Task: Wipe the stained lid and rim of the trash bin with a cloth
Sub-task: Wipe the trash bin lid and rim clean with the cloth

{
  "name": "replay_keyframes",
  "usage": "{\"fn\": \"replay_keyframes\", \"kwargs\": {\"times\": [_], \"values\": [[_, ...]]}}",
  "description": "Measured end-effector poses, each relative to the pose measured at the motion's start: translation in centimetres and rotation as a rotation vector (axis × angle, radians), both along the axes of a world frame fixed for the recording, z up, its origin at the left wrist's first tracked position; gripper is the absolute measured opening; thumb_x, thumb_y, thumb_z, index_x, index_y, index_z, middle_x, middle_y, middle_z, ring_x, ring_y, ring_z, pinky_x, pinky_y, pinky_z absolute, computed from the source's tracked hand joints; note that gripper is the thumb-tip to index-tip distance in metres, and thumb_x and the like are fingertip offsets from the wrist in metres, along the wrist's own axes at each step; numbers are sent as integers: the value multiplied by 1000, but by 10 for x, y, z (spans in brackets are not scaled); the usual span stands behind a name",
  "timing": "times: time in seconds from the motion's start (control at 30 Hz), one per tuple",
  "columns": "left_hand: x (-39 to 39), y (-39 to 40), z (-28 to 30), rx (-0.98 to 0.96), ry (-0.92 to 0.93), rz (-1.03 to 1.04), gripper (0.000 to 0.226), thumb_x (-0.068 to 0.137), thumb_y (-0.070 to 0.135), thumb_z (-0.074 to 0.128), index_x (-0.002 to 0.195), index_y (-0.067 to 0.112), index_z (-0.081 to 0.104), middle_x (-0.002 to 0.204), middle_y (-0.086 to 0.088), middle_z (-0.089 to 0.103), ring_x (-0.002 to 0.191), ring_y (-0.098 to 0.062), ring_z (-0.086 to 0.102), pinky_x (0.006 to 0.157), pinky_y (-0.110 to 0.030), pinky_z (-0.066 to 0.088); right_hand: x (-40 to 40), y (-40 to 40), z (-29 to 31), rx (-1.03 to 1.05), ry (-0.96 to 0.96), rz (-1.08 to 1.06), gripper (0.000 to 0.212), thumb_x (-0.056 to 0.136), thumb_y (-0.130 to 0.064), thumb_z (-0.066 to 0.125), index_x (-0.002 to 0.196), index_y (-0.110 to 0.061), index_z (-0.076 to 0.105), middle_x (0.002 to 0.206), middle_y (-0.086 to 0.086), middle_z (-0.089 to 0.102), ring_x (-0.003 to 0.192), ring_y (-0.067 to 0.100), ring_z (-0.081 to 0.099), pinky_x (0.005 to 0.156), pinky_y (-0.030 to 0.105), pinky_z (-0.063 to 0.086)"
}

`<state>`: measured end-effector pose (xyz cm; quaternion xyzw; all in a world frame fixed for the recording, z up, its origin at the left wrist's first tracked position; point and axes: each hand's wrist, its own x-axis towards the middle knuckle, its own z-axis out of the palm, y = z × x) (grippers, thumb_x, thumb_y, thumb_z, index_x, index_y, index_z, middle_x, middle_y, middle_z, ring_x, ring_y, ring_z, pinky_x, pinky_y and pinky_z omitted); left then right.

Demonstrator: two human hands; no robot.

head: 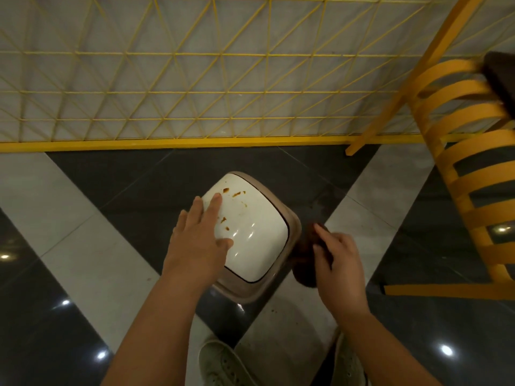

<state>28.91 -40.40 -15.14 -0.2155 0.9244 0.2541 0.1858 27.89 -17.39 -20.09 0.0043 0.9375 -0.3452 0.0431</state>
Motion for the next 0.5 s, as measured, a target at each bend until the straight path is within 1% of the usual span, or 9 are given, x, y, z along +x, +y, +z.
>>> {"fn": "replay_keyframes", "kwargs": {"times": [0.1,0.17,0.23,0.27,0.3,0.33,0.4,0.47,0.5], "values": [[-5,2,-1,28,58,-112,82,92,31,54,147,45,-5,158,11,-16,145,-22,-15,117,-45,-2,-25,-17,20,-24,65,91,40,94,-19,52,132,-32,51,111,-16,45,105,5,45,93,19,38],[-7,8,-2,11,94,-204,81,93,28,51,146,44,-8,156,10,-22,143,-20,-22,115,-44,-12,-40,-25,22,-5,73,97,38,95,-19,52,131,-32,53,114,-14,48,109,8,45,95,19,36],[-7,12,-3,-32,125,-200,82,93,29,49,146,44,-13,155,9,-26,141,-19,-27,111,-46,-18,-53,-29,24,22,32,70,38,95,-21,51,131,-32,53,123,-8,52,115,11,45,97,20,35],[-6,13,-3,-56,149,-164,84,93,32,50,145,43,-15,155,8,-27,141,-19,-27,111,-47,-18,-58,-28,25,27,-6,64,38,95,-23,51,132,-33,52,127,-7,52,117,13,45,100,24,36],[-4,13,-3,-79,177,-108,88,91,35,53,146,41,-15,156,6,-26,142,-19,-25,113,-47,-15,-62,-28,26,24,-39,71,38,95,-25,51,132,-33,51,129,-6,52,119,14,45,103,29,39],[-2,11,-1,-95,203,-34,94,87,39,59,147,40,-13,157,4,-21,144,-21,-19,115,-48,-8,-64,-27,26,18,-69,84,38,95,-26,51,132,-34,50,130,-6,52,120,15,46,104,34,41],[2,6,4,-92,233,134,100,76,43,71,148,36,3,159,-1,-2,146,-27,2,116,-48,10,-65,-26,26,14,-104,92,37,95,-27,51,132,-33,51,130,-6,53,119,16,47,103,39,44],[6,3,8,-47,265,223,93,72,40,76,145,33,19,151,-4,18,137,-28,24,109,-47,28,-61,-25,24,17,-105,79,37,95,-27,52,132,-32,51,129,-6,54,118,16,48,102,39,44],[6,4,10,-13,278,222,88,73,38,76,143,32,23,147,-2,23,133,-27,29,105,-45,33,-59,-25,23,15,-100,65,37,95,-27,52,132,-32,51,130,-6,54,118,16,48,102,39,44]]}}
